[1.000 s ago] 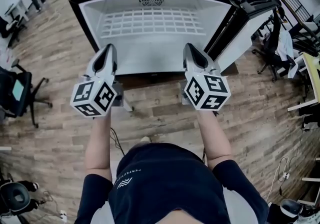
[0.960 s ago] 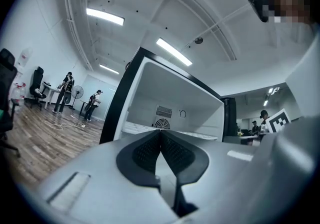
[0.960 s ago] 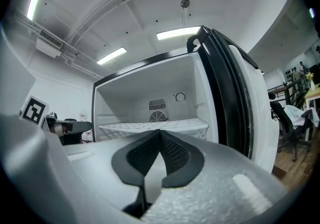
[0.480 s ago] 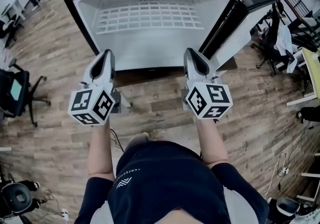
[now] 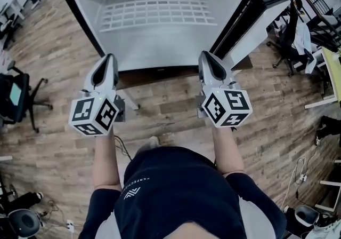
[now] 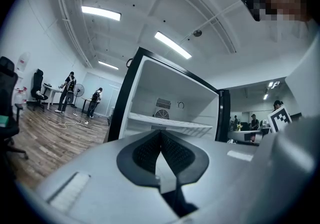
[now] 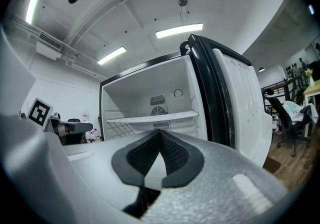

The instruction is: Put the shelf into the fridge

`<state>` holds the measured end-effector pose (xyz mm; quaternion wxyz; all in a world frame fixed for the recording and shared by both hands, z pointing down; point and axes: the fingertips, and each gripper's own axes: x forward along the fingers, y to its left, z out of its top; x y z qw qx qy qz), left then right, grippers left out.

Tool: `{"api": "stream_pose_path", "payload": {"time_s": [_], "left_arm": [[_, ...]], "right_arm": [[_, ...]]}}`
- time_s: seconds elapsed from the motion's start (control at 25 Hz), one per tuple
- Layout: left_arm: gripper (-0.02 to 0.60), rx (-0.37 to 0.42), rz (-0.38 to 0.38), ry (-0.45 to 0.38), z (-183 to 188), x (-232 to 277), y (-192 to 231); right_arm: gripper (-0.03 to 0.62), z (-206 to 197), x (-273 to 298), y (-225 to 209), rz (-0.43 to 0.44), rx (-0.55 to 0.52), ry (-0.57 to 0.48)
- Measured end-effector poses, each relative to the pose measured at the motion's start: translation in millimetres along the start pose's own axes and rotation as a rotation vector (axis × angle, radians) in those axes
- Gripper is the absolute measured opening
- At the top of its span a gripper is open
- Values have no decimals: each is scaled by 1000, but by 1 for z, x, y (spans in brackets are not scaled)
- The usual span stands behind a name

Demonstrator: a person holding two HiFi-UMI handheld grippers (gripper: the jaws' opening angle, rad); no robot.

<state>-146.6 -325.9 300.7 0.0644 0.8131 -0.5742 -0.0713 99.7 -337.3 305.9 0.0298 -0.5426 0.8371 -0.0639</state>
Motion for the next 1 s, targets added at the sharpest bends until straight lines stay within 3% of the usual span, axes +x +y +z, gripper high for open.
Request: {"api": "stream_pose_path", "payload": {"time_s": [1.0], "left_arm": [[0,-15,-10,37,-11,-1,3]], "right_arm": [[2,-2,3,1,4,27,10]]}}
